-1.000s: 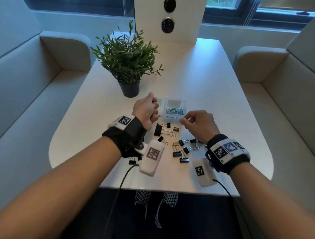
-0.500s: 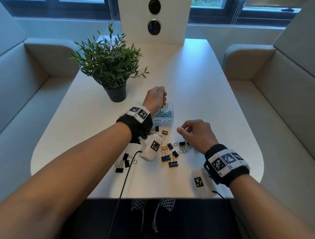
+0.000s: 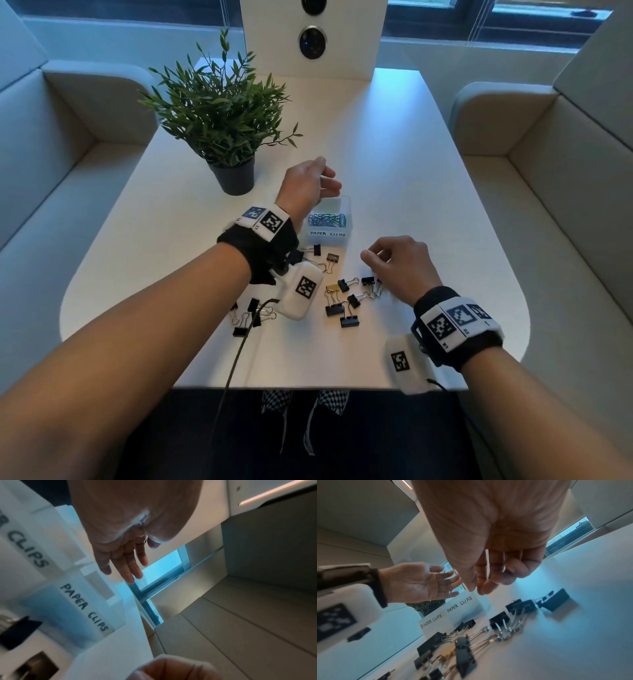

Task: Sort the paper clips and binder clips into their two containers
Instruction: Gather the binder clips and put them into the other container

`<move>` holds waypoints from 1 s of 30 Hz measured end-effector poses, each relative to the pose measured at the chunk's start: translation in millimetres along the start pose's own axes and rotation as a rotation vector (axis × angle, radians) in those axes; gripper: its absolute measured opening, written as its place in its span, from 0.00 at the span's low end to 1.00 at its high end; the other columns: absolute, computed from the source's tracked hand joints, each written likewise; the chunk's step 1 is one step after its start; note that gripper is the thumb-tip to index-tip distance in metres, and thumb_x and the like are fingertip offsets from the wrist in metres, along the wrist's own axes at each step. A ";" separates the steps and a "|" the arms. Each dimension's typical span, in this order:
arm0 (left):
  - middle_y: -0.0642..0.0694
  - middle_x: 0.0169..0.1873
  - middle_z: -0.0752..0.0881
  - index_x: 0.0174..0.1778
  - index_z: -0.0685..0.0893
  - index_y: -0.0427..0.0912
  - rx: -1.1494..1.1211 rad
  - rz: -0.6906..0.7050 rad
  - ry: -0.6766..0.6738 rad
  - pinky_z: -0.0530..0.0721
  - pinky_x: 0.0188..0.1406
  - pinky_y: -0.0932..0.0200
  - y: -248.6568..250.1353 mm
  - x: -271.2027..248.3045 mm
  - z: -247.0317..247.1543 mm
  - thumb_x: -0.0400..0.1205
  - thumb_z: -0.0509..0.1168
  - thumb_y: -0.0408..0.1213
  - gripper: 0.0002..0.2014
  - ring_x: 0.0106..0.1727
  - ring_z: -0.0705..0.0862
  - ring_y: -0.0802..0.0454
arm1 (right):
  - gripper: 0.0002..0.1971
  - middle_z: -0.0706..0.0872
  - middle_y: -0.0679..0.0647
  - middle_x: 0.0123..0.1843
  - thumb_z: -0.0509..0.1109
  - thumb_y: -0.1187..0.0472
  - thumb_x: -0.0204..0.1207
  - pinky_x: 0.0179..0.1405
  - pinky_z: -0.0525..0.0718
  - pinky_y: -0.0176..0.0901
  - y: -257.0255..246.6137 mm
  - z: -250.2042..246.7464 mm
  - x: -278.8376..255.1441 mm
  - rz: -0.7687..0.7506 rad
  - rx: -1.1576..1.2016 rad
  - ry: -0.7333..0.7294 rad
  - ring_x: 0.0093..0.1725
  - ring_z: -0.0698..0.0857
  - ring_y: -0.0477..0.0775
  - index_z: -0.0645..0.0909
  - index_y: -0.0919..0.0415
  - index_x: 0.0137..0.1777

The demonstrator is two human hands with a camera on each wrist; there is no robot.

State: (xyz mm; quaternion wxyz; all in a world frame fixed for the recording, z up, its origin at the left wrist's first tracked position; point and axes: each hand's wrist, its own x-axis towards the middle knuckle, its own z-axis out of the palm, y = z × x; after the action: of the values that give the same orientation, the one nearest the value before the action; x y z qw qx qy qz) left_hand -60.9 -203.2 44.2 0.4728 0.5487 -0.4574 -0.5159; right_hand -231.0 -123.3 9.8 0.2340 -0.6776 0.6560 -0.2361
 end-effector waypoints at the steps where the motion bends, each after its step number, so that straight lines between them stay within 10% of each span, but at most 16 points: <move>1: 0.41 0.46 0.89 0.43 0.79 0.43 -0.007 0.002 0.006 0.79 0.57 0.51 3.8 -5.2 -4.1 0.87 0.50 0.47 0.16 0.53 0.88 0.45 | 0.08 0.87 0.52 0.37 0.69 0.56 0.77 0.39 0.77 0.34 0.8 -1.2 -0.3 0.004 -0.003 0.015 0.35 0.83 0.48 0.88 0.58 0.46; 8: 0.45 0.47 0.87 0.47 0.82 0.44 0.084 0.032 -0.016 0.84 0.52 0.53 5.1 -59.1 -41.4 0.86 0.56 0.42 0.11 0.49 0.86 0.50 | 0.14 0.86 0.52 0.59 0.68 0.66 0.74 0.62 0.84 0.48 14.1 -19.7 2.9 0.050 -0.135 -0.027 0.52 0.86 0.52 0.87 0.52 0.55; 13: 0.49 0.51 0.85 0.53 0.83 0.46 0.714 0.219 -0.039 0.79 0.45 0.61 -18.0 -91.2 -81.4 0.83 0.61 0.45 0.09 0.51 0.83 0.53 | 0.17 0.79 0.56 0.67 0.70 0.63 0.75 0.62 0.77 0.43 19.6 -21.5 -0.8 0.089 -0.294 -0.233 0.63 0.80 0.55 0.83 0.54 0.64; 30: 0.44 0.68 0.70 0.78 0.67 0.49 1.176 -0.120 -0.214 0.74 0.51 0.60 -50.3 -128.7 -164.1 0.74 0.70 0.36 0.35 0.58 0.79 0.47 | 0.28 0.80 0.51 0.63 0.73 0.55 0.72 0.53 0.78 0.40 -16.8 -5.3 -17.3 -0.033 -0.175 -0.349 0.54 0.81 0.49 0.73 0.45 0.73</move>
State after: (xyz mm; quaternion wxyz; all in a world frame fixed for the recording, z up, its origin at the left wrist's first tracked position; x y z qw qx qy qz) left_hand 97.4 -61.4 15.0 0.0111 0.6882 -0.6793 -0.2544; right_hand -221.8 -105.5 24.3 0.2803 -0.7366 0.6126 -0.0609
